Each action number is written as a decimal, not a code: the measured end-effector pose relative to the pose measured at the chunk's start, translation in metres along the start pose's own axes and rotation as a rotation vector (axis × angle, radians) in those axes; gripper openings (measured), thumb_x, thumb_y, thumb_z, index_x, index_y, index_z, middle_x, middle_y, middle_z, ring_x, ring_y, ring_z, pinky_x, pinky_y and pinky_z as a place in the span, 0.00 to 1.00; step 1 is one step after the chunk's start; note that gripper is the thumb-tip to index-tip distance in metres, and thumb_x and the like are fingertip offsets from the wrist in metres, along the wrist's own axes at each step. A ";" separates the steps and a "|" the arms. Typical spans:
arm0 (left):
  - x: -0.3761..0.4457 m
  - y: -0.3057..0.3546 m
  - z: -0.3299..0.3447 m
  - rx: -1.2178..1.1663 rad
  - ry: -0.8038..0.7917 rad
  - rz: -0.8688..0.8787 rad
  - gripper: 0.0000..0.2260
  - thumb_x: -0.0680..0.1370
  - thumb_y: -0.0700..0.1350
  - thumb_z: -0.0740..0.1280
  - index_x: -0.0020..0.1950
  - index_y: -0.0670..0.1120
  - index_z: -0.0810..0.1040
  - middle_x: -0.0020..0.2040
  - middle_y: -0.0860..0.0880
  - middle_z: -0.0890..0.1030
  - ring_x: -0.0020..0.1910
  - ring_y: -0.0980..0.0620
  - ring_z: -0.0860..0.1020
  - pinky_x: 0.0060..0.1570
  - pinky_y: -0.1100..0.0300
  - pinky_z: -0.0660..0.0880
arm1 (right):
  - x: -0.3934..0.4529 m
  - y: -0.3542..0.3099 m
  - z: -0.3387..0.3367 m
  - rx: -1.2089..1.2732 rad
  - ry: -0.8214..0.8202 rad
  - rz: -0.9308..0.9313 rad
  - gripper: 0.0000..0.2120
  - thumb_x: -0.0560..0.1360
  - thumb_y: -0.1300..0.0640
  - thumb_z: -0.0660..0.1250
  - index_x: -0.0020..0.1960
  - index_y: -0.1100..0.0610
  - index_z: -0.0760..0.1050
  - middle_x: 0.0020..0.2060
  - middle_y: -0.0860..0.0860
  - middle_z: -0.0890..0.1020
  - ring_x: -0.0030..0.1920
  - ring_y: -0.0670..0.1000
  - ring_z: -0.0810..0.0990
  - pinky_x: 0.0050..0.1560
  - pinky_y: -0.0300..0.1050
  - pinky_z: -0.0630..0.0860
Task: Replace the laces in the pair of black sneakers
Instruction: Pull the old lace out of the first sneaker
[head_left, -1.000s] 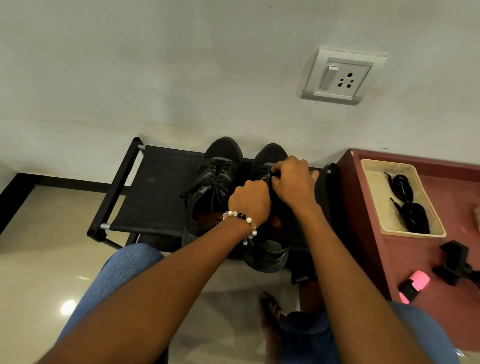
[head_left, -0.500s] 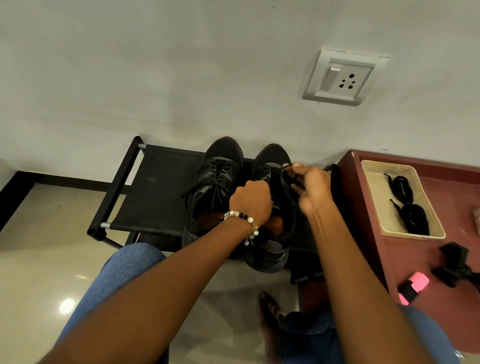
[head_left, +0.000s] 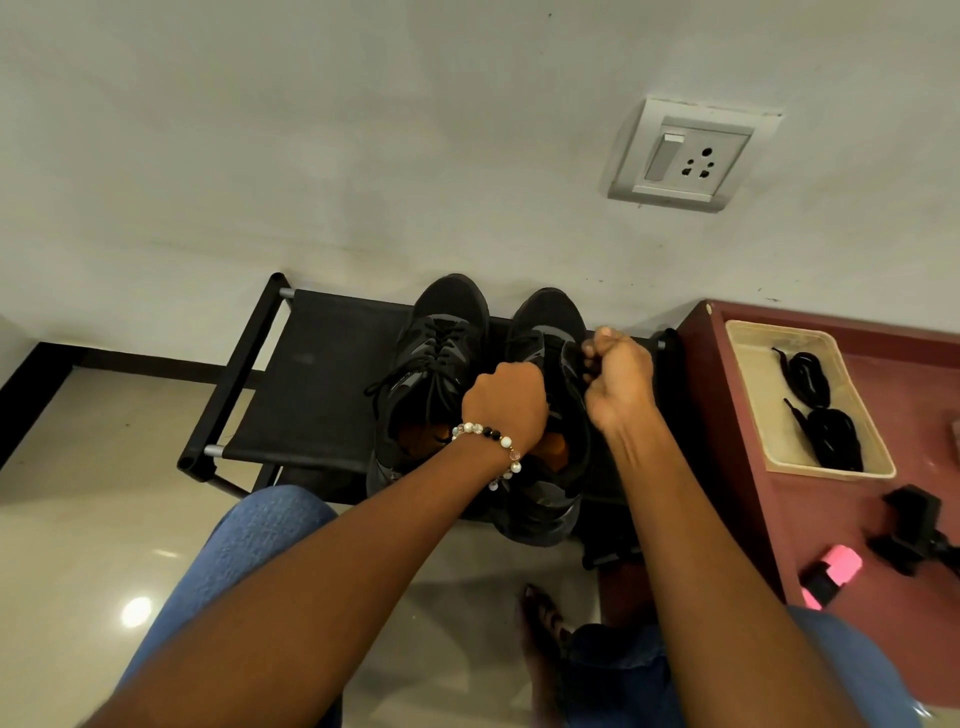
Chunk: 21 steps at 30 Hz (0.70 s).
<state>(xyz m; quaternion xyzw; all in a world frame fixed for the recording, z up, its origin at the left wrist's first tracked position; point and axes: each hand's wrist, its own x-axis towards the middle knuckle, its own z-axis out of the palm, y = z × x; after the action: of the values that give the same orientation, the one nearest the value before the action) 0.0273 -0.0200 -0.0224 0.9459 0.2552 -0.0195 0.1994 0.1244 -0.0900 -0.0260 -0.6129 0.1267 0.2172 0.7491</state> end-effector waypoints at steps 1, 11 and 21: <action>0.000 -0.001 -0.001 -0.002 -0.004 -0.002 0.06 0.81 0.41 0.59 0.49 0.41 0.73 0.51 0.41 0.77 0.51 0.39 0.77 0.39 0.54 0.68 | 0.001 -0.003 -0.003 0.109 0.047 0.048 0.14 0.80 0.64 0.57 0.37 0.55 0.69 0.29 0.49 0.68 0.30 0.47 0.64 0.35 0.40 0.69; 0.001 -0.002 -0.003 0.005 -0.013 -0.005 0.08 0.81 0.43 0.60 0.51 0.40 0.74 0.53 0.40 0.76 0.52 0.38 0.77 0.40 0.54 0.69 | -0.012 -0.023 0.000 -1.387 0.127 -0.401 0.14 0.78 0.53 0.63 0.62 0.54 0.76 0.63 0.56 0.73 0.68 0.62 0.64 0.66 0.63 0.61; 0.001 0.000 0.003 0.051 0.031 -0.044 0.08 0.81 0.42 0.58 0.54 0.40 0.75 0.54 0.41 0.77 0.52 0.40 0.77 0.40 0.55 0.69 | -0.016 -0.009 0.010 -1.602 -0.260 -0.371 0.15 0.79 0.58 0.59 0.64 0.54 0.76 0.75 0.53 0.59 0.73 0.60 0.52 0.69 0.67 0.54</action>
<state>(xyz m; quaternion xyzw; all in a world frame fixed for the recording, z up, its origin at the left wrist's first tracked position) 0.0287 -0.0209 -0.0252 0.9450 0.2786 -0.0157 0.1708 0.1138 -0.0848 -0.0091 -0.9414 -0.2566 0.1838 0.1186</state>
